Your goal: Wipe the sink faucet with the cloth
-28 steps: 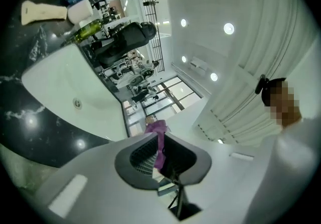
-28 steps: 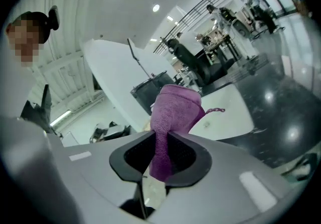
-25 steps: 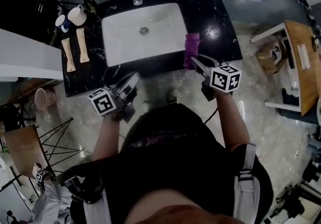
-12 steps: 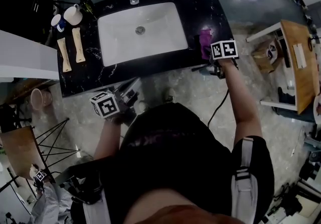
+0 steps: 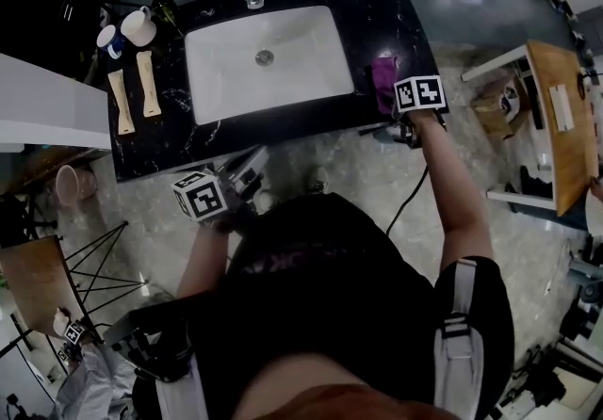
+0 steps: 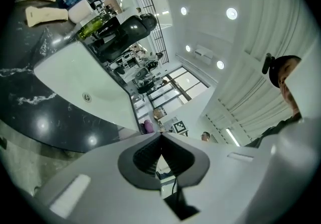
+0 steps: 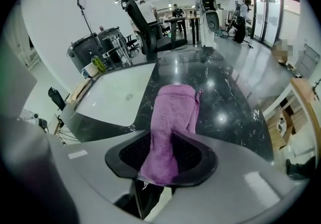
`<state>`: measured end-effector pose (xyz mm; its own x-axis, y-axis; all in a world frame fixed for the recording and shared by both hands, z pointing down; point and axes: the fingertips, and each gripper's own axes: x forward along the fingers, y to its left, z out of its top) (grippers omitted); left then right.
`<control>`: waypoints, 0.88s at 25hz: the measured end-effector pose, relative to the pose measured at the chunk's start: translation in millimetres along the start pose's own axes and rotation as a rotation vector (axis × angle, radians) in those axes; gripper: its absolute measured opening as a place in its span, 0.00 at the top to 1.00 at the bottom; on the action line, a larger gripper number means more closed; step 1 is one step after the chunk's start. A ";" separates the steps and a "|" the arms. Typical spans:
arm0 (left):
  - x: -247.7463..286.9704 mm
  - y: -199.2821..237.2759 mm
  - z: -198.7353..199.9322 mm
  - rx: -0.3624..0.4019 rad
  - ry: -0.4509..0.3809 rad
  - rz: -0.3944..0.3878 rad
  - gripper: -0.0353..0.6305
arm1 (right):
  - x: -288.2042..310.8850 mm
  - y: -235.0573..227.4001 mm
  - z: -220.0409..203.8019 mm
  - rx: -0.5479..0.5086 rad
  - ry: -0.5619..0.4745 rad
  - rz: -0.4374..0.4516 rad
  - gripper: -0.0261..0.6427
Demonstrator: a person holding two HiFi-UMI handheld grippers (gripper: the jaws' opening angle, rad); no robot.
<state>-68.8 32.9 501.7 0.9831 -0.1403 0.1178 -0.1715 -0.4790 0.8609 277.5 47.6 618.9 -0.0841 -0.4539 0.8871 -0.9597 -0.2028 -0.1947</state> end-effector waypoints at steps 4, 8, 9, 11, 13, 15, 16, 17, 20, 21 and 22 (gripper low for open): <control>2.6 -3.2 3.0 0.016 0.011 -0.004 0.95 | -45.9 5.8 21.6 -0.026 -0.157 -0.017 0.70; 3.6 -5.2 4.6 0.025 0.013 -0.002 0.95 | -116.6 48.4 54.0 0.020 -0.483 0.173 0.94; 4.8 -6.0 4.1 0.026 0.016 -0.003 0.95 | -128.8 65.8 57.6 0.046 -0.543 0.255 0.94; 7.1 -8.0 4.2 0.030 0.021 -0.005 0.95 | -141.2 101.9 57.1 0.097 -0.616 0.391 0.94; 8.2 -11.0 5.9 0.035 0.025 -0.007 0.95 | -142.8 142.2 47.8 0.134 -0.643 0.506 0.94; 8.2 -14.1 6.7 0.040 0.026 -0.008 0.95 | -138.0 186.2 31.4 0.139 -0.627 0.604 0.94; 7.7 -15.1 6.4 0.043 0.026 -0.008 0.95 | -133.0 207.1 21.2 0.128 -0.605 0.644 0.94; 7.1 -15.6 6.1 0.046 0.026 -0.008 0.95 | -126.9 226.2 10.6 0.108 -0.576 0.675 0.94; 5.4 -16.6 3.9 0.045 0.028 -0.007 0.95 | -111.6 270.9 -20.2 0.067 -0.476 0.759 0.94; 4.9 -17.1 2.8 0.042 0.028 -0.009 0.95 | -108.7 282.5 -29.0 0.060 -0.442 0.792 0.94; 4.2 -17.8 1.9 0.039 0.026 -0.012 0.95 | -107.1 291.4 -35.5 0.048 -0.417 0.817 0.94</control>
<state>-61.8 39.2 486.0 0.9863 -0.1120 0.1212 -0.1618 -0.5139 0.8425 -2.7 68.0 482.0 -0.6192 -0.7462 0.2446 -0.6311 0.2875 -0.7204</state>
